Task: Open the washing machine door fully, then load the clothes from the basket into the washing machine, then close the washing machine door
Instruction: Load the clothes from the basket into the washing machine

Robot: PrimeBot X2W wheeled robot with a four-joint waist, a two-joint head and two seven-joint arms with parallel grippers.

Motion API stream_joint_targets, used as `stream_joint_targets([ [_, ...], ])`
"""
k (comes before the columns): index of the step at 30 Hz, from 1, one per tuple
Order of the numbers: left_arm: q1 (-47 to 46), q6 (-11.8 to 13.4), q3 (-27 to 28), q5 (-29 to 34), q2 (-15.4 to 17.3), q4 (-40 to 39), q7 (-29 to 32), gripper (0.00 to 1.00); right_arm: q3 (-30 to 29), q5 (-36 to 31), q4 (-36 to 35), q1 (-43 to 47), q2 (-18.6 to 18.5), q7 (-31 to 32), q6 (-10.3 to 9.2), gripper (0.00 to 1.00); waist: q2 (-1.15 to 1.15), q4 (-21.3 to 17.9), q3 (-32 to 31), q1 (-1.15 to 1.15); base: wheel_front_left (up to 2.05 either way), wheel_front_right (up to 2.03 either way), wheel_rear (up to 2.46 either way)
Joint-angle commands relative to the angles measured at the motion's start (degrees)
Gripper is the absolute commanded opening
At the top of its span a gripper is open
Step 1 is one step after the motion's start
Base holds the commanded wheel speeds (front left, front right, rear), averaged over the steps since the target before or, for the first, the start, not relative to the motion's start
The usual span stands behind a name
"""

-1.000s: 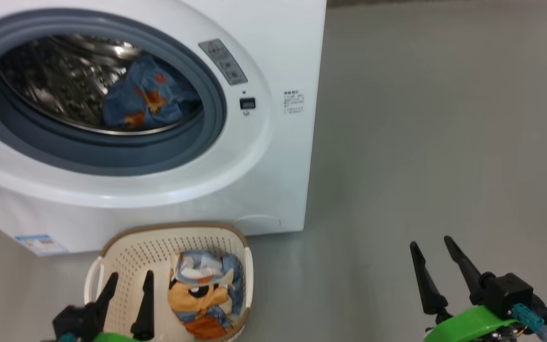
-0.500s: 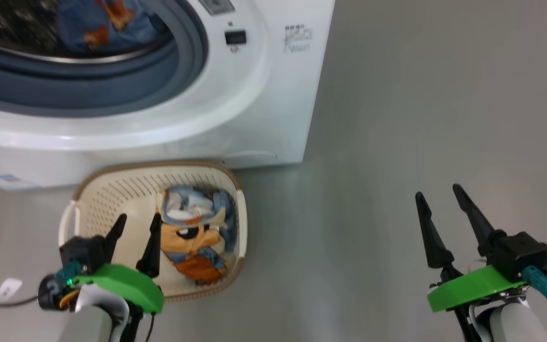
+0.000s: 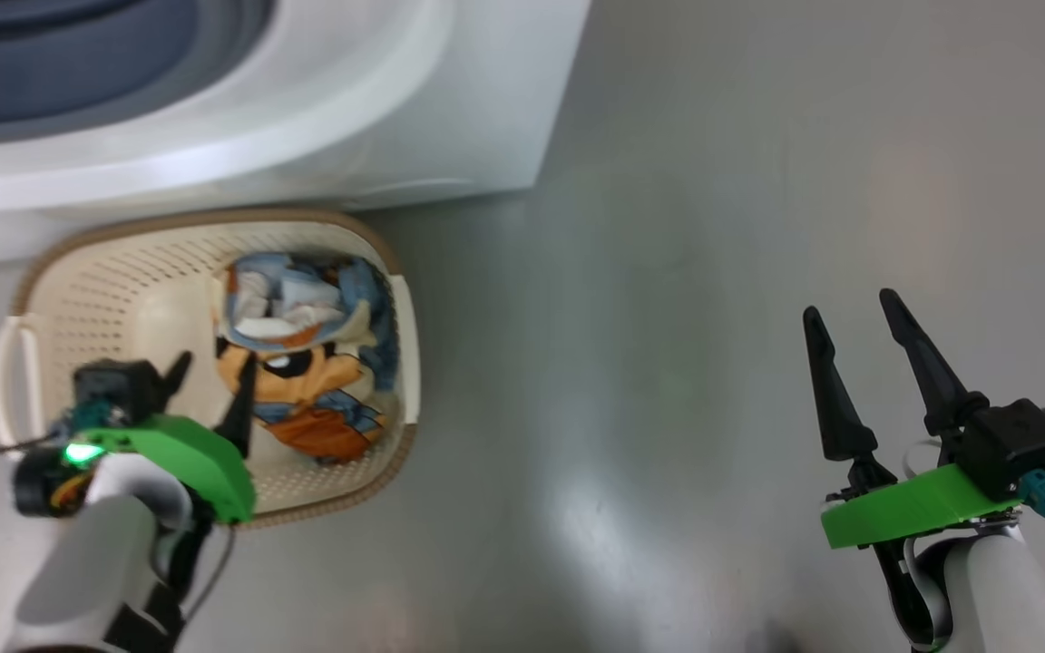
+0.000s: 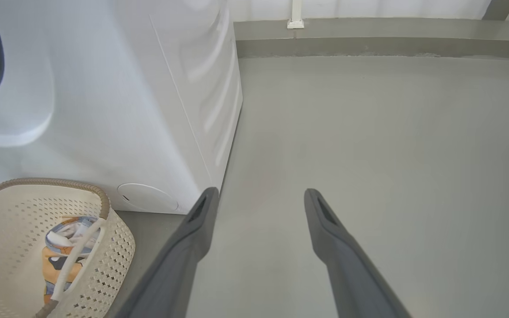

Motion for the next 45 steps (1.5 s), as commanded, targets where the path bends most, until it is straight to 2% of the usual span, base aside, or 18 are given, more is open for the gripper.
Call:
stream_joint_targets([
  [1,-1.64,-0.15,0.61,-0.42,3.36,1.67,-0.37,1.00,1.45,-0.47,-1.67,-0.02,0.25,-0.69,0.16,1.00,0.00,-4.12,5.07,0.00,0.00,0.00,0.00],
  [8,-7.23,-0.15,-1.98,-3.12,5.87,9.46,-0.37,1.00,1.42,-0.10,-2.64,-0.47,0.73,-0.69,0.16,1.00,0.00,-7.13,9.28,0.00,0.00,0.00,0.00],
  [15,-11.87,-0.15,-3.54,-7.36,6.88,13.91,1.54,1.00,1.98,0.24,-3.37,-1.19,0.89,-0.69,0.16,1.00,0.00,-8.63,12.56,0.00,0.00,0.00,0.00],
  [20,-15.59,-0.15,-1.36,-12.84,8.02,16.36,3.93,1.00,2.42,1.26,-3.83,-1.58,0.93,-0.69,0.16,1.00,0.00,-9.34,15.11,0.00,0.00,0.00,0.00],
  [25,-18.60,-0.01,-2.12,-12.52,9.68,18.53,5.73,1.00,2.68,1.39,-4.28,-1.91,0.94,-0.69,0.16,1.00,0.00,-10.06,16.89,0.00,0.00,0.00,0.00],
  [32,-19.91,0.02,-2.24,-13.51,8.89,19.63,9.40,1.00,2.27,1.36,-4.79,-1.20,0.94,-0.69,0.16,1.00,0.00,-10.20,17.77,0.00,0.00,0.00,0.00],
  [45,-21.52,-0.14,-5.93,-12.66,7.18,19.96,12.71,1.00,2.09,0.81,-5.53,-0.23,0.95,-0.69,0.16,1.00,0.00,-9.75,18.79,0.00,0.00,0.00,0.00],
])
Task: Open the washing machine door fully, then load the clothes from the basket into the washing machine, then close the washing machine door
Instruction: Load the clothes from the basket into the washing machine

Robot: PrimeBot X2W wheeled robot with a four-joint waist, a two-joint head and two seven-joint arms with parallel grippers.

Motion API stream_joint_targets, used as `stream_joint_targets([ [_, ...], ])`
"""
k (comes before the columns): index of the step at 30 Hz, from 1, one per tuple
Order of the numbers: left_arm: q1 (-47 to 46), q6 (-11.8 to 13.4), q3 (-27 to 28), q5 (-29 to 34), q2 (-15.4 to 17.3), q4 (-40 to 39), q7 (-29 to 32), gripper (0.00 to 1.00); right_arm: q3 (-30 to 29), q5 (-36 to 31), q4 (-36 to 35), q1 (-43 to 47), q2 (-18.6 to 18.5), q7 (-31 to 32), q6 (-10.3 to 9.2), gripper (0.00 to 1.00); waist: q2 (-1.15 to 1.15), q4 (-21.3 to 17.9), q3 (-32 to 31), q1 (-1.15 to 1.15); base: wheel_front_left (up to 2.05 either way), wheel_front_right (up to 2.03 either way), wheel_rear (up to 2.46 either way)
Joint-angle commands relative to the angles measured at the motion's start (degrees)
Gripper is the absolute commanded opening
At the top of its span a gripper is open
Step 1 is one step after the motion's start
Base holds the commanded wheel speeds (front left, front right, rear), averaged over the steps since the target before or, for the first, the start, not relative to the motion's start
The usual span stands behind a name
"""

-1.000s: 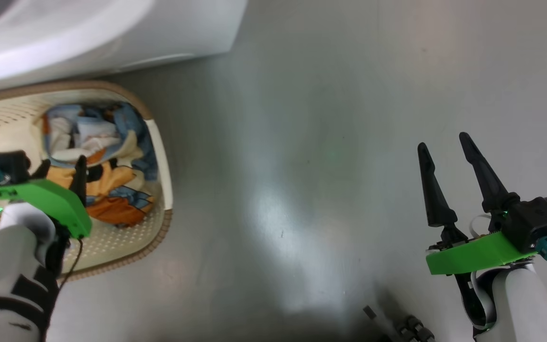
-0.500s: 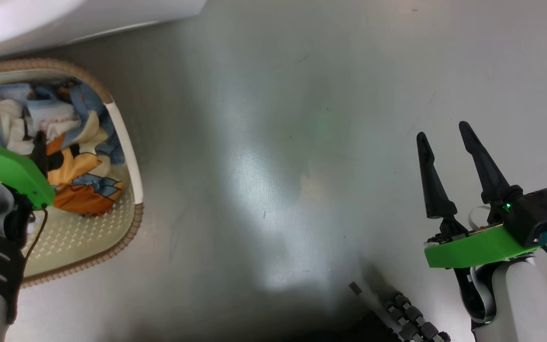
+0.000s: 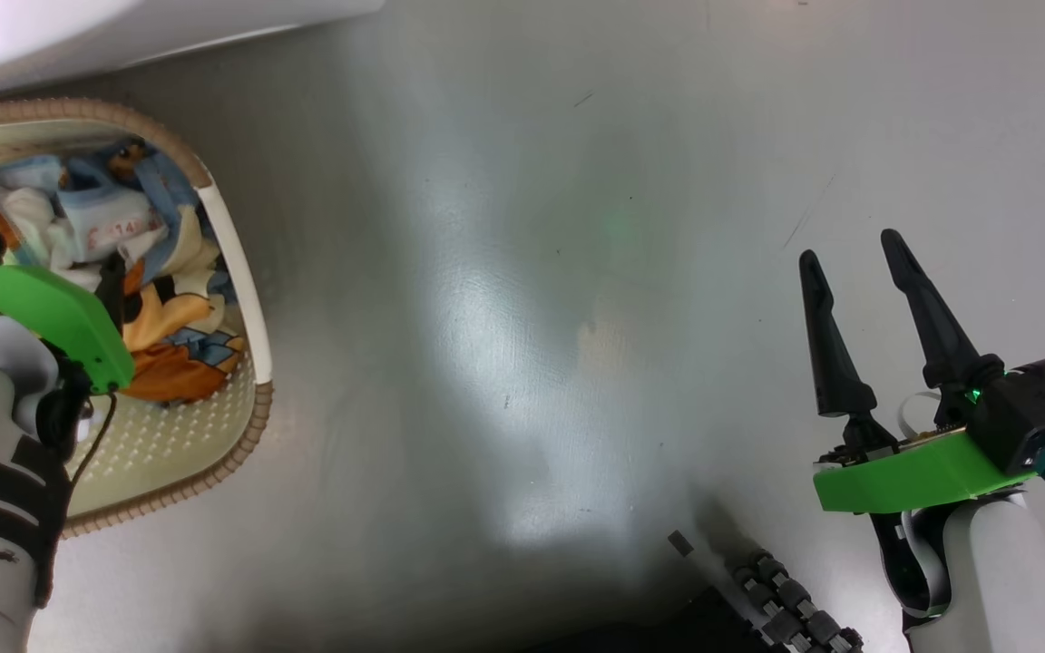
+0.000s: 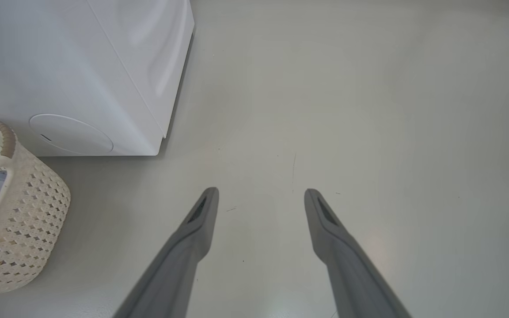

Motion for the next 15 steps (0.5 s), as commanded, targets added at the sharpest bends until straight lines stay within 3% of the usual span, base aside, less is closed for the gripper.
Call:
stream_joint_targets([
  [1,0.52,-0.14,0.51,-0.11,1.86,0.05,0.29,1.00,0.95,-0.07,-1.27,2.92,0.01,-0.68,0.16,1.00,0.00,0.05,0.05,0.00,0.00,0.00,0.00],
  [8,0.34,-0.05,-0.10,-0.23,1.59,0.13,1.50,0.99,0.90,-0.26,-1.55,3.25,0.01,-0.68,0.16,1.00,0.00,0.01,0.15,0.00,0.00,0.00,0.00],
  [9,0.31,-0.01,-0.19,-0.22,1.56,0.14,1.58,0.41,0.93,-0.29,-1.56,3.31,0.01,-0.68,0.16,1.00,0.00,0.04,0.17,0.00,0.00,0.00,0.00],
  [10,0.31,-0.01,-0.19,-0.22,1.56,0.14,1.58,0.41,0.93,-0.29,-1.56,3.31,0.01,-0.68,0.16,1.00,0.00,0.04,0.17,0.00,0.00,0.00,0.00],
  [11,0.27,0.11,-0.31,-0.18,1.54,0.14,1.59,0.00,0.94,-0.31,-1.58,3.36,0.01,-0.68,0.16,1.00,0.00,0.08,0.20,0.00,0.00,0.00,0.00],
  [15,0.30,0.22,-0.39,-0.43,1.44,0.16,1.71,0.00,0.94,-0.36,-1.61,3.25,0.01,-0.68,0.16,1.00,0.00,0.19,0.22,0.00,0.00,0.00,0.00],
])
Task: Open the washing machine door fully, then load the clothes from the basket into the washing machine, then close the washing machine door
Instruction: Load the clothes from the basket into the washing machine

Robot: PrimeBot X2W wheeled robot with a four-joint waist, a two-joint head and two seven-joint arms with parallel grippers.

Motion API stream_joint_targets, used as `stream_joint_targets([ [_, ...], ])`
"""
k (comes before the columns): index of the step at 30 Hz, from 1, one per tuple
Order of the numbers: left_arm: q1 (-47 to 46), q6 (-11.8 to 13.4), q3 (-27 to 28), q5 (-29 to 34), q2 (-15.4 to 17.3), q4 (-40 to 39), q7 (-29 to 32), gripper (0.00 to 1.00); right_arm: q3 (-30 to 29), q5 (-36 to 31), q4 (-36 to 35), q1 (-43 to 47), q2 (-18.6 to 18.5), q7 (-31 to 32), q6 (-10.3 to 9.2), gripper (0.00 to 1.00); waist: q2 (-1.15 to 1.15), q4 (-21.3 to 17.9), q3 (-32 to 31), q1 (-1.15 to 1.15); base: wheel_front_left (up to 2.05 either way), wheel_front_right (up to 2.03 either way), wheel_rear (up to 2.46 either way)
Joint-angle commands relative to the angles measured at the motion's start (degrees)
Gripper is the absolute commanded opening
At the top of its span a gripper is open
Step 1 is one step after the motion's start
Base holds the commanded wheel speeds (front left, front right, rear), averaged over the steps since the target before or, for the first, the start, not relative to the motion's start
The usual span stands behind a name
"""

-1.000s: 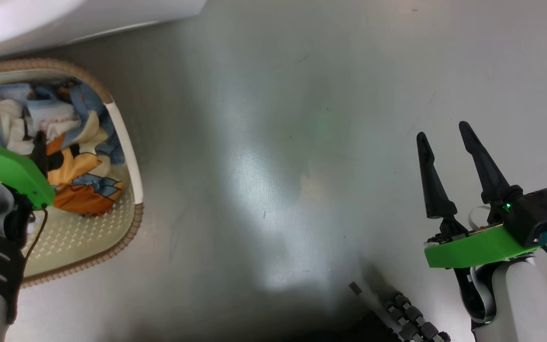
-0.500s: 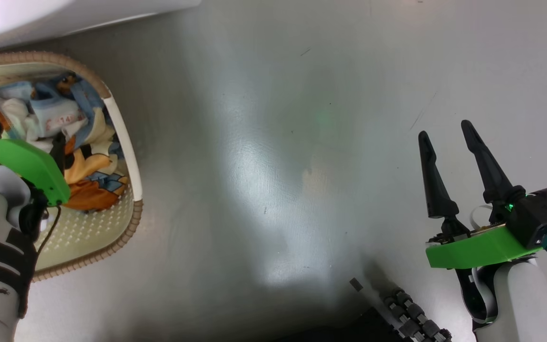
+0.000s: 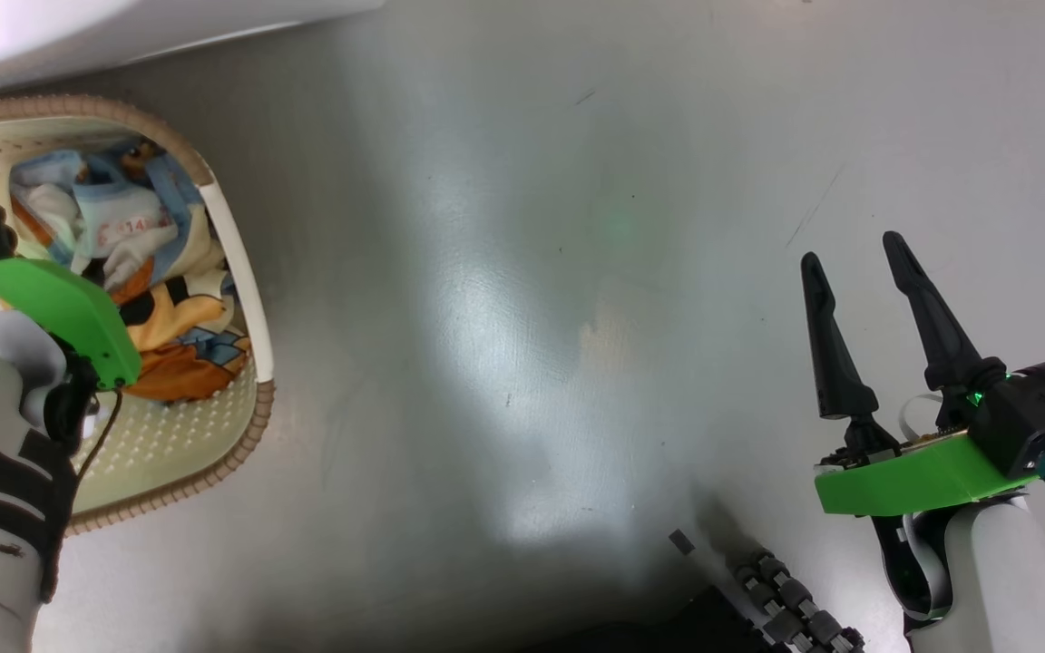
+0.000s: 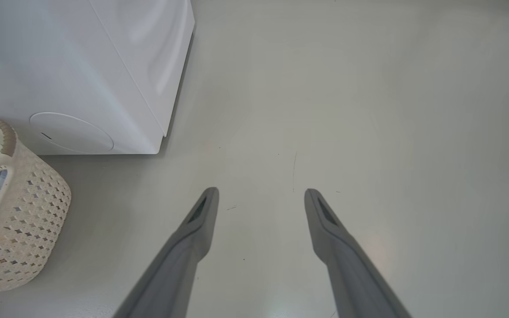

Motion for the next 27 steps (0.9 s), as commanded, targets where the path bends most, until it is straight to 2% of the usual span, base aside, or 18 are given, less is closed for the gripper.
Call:
stream_joint_targets([
  [1,0.99,0.22,0.71,-0.47,1.95,0.02,0.22,0.00,1.05,-0.34,-1.19,2.74,0.01,-0.68,0.16,1.00,0.00,0.08,-0.01,0.00,0.00,0.00,0.00],
  [14,3.31,0.03,0.79,-1.83,3.19,0.03,-2.52,0.00,2.55,0.22,-0.06,-1.07,0.02,-0.68,0.16,1.00,0.00,0.02,-3.17,0.00,0.00,0.00,0.00],
  [27,12.30,-0.16,-0.57,-4.18,2.74,-1.04,-9.33,0.00,3.98,0.49,4.04,-2.45,0.02,-0.68,0.16,1.00,0.00,1.52,-15.30,0.00,0.00,0.00,0.00],
])
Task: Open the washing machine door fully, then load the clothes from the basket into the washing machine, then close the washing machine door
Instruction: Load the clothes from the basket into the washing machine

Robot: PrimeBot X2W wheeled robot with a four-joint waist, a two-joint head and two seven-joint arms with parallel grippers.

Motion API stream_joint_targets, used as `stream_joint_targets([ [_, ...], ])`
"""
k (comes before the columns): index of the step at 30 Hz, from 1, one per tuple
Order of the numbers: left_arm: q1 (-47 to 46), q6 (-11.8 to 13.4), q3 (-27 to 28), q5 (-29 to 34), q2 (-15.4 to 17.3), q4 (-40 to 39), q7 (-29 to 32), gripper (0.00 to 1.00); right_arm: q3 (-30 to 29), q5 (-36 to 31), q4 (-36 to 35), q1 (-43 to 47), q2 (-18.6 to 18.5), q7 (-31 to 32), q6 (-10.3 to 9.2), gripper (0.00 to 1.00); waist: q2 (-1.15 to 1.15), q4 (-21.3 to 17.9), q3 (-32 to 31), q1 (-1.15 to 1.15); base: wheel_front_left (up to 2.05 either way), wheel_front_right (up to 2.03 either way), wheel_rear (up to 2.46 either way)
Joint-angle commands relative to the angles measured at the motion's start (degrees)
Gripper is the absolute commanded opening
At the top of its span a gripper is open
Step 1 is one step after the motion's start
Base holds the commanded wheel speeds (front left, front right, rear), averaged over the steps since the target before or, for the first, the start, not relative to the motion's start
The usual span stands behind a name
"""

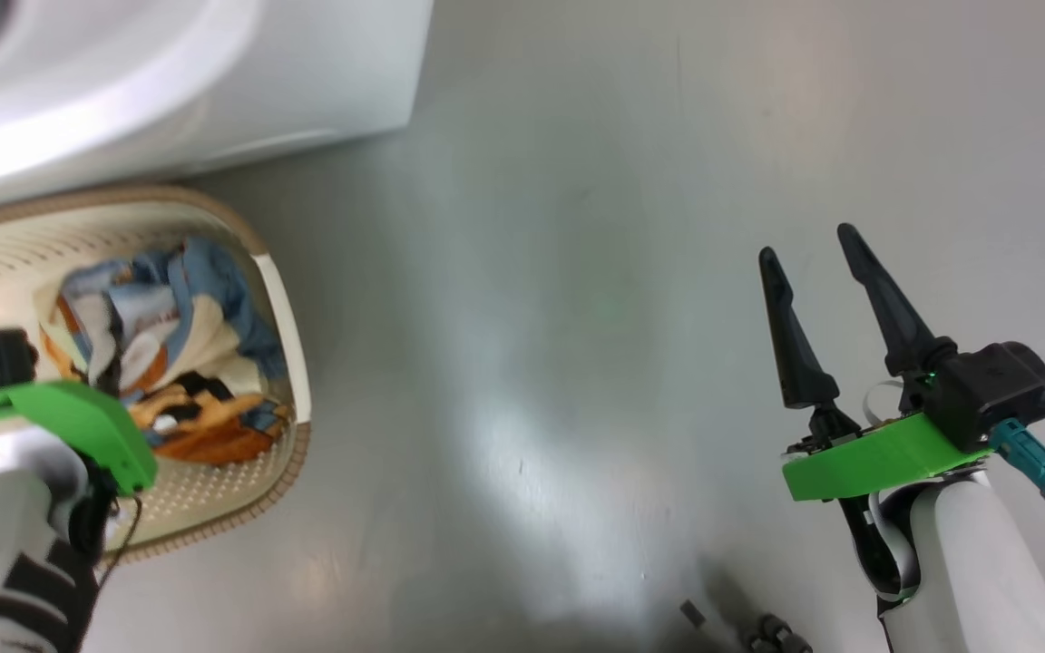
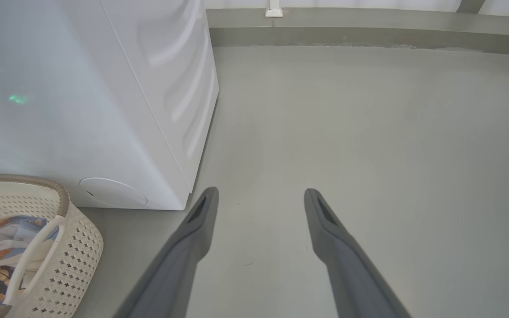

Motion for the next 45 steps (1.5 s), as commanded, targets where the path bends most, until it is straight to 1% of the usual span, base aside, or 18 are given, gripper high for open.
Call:
stream_joint_targets([
  [1,3.38,-0.14,0.48,-0.92,2.22,-0.80,-1.42,0.00,1.41,0.53,-0.36,1.24,0.03,-0.68,0.16,1.00,0.00,1.03,-5.58,0.00,0.00,0.00,0.00],
  [9,9.32,-0.15,-1.18,-2.03,2.81,-3.63,-5.35,0.00,1.87,0.55,2.08,2.31,0.03,-0.68,0.16,1.00,0.00,2.87,-12.82,0.00,0.00,0.00,0.00],
  [14,11.31,-0.15,-0.77,-1.52,3.57,-6.15,-6.09,0.00,1.82,0.72,2.98,3.04,0.03,-0.68,0.16,1.00,0.00,4.06,-15.84,0.00,0.00,0.00,0.00],
  [16,12.45,0.14,0.78,-0.51,4.43,-9.44,-6.13,0.00,1.89,0.87,3.40,3.47,0.03,-0.68,0.16,1.00,0.00,4.67,-17.34,0.00,0.00,0.00,0.00],
  [20,16.73,2.01,4.67,3.12,5.51,-17.01,-6.15,0.00,2.25,1.18,4.30,4.38,0.03,-0.68,0.16,1.00,0.00,5.60,-20.37,0.00,0.00,0.00,0.00],
  [23,20.50,3.24,8.04,6.38,5.59,-22.79,-6.16,0.00,2.47,1.37,4.91,5.12,0.03,-0.68,0.16,1.00,0.00,6.19,-22.63,0.00,0.00,0.00,0.00],
  [27,25.13,3.98,12.18,11.02,5.07,-29.71,-6.16,0.00,2.62,1.49,5.78,6.12,0.03,-0.68,0.16,1.00,0.00,6.98,-25.51,0.00,0.00,0.00,0.00],
  [35,32.44,3.57,18.91,19.15,2.70,-40.94,-6.16,0.00,2.74,2.02,7.14,8.23,-0.19,-0.68,0.16,1.00,0.00,8.92,-30.96,0.00,0.00,0.00,0.00],
  [45,39.22,1.95,24.49,24.79,-0.75,-49.25,-6.17,0.00,2.91,2.58,8.18,10.71,-0.26,-0.68,0.16,1.00,0.00,11.06,-36.54,0.00,0.00,0.00,0.00],
])
